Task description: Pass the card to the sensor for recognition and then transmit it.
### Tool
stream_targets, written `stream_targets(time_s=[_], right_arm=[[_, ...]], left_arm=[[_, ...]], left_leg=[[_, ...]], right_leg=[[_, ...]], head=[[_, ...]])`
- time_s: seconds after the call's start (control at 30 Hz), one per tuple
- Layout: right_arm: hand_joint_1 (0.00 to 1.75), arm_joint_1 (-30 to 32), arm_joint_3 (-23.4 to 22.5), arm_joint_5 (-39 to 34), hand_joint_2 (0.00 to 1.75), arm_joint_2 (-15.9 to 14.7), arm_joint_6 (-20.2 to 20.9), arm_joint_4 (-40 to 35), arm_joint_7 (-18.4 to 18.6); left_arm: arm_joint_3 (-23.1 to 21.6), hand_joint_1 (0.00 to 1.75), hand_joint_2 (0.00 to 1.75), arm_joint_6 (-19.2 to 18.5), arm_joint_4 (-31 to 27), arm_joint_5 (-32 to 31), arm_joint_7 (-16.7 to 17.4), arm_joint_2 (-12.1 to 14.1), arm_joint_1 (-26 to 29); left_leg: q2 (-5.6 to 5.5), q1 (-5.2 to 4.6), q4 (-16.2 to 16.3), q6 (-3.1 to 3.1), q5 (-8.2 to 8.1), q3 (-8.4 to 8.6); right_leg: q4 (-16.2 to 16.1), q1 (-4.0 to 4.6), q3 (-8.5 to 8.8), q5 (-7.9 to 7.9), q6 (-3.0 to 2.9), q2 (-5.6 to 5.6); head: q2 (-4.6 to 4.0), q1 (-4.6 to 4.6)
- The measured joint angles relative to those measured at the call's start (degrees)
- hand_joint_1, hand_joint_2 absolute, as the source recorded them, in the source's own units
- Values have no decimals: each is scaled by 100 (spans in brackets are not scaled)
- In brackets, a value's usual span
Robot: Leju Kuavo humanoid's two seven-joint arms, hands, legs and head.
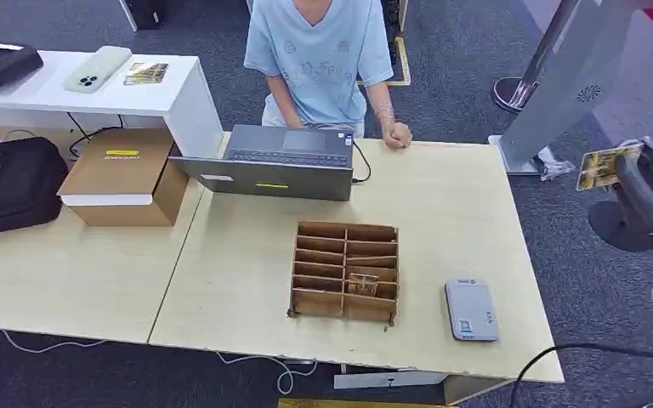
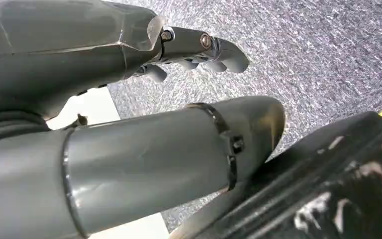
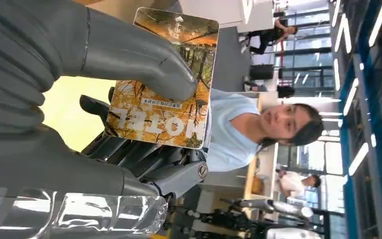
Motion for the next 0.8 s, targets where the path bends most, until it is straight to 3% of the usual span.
stream_targets(time_s=[0.4, 0.8], right_arm=[[175, 1065, -275, 653, 175, 140, -22, -131, 68], [175, 1561, -126, 1777, 175, 523, -468, -4, -144]], left_arm=[[37, 0, 0, 20, 0, -103, 4, -22, -1], [39, 0, 0, 48, 0, -155, 4, -22, -2]], left_leg=[[2, 0, -2, 2, -1, 0], [7, 0, -3, 2, -1, -1]], right_leg=[[0, 0, 0, -1, 0, 1], [1, 0, 0, -1, -1, 3]], head=[[0, 0], [0, 0]])
